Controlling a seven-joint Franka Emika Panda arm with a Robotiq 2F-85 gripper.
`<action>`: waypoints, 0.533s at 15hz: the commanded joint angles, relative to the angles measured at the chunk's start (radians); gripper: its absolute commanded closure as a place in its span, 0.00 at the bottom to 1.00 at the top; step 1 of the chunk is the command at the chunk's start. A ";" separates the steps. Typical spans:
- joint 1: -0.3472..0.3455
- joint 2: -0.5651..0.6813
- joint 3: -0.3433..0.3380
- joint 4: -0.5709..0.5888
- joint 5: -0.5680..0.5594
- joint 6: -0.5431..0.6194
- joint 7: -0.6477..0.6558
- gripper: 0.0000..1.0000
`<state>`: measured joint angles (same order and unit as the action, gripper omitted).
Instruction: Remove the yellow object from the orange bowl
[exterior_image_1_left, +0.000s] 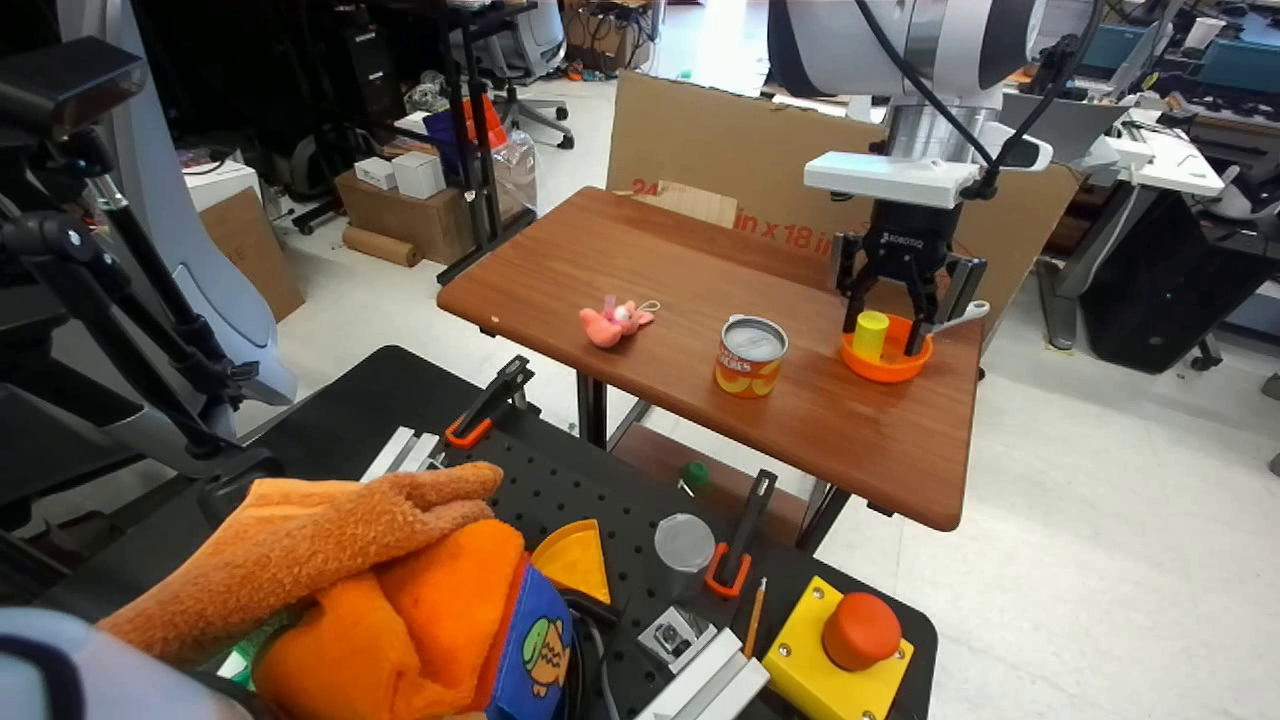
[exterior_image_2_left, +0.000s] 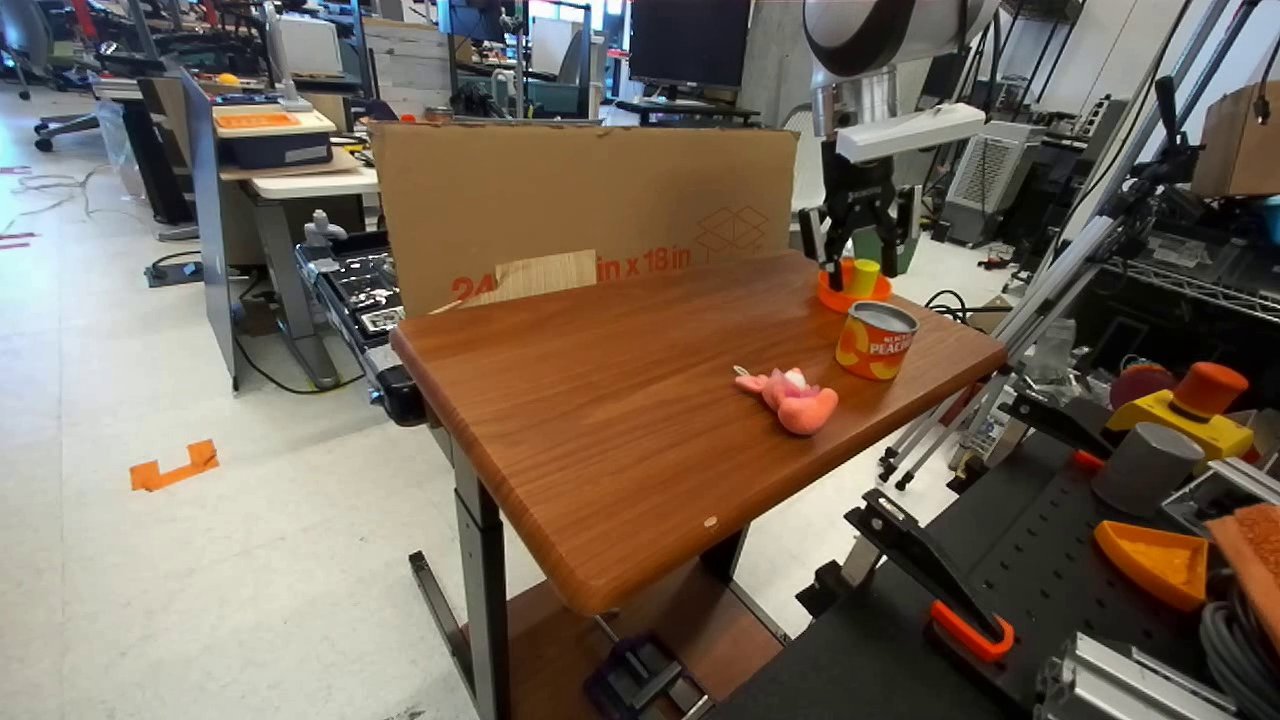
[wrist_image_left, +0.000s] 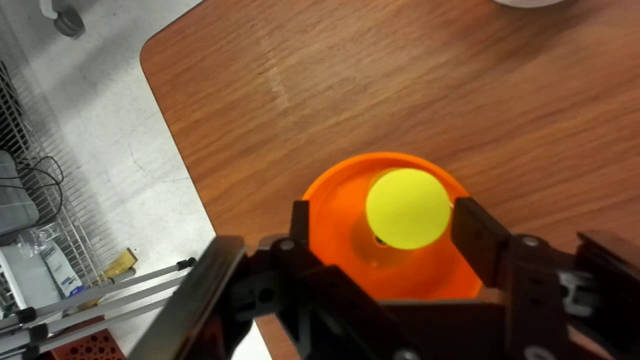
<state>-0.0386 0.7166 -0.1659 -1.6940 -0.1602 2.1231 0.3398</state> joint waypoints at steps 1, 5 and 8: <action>0.013 0.011 -0.010 0.030 0.013 -0.010 0.028 0.54; 0.009 0.005 -0.006 0.041 0.031 -0.022 0.044 0.81; 0.001 -0.018 0.006 0.043 0.065 -0.051 0.036 0.83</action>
<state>-0.0368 0.7164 -0.1659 -1.6694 -0.1338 2.1170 0.3761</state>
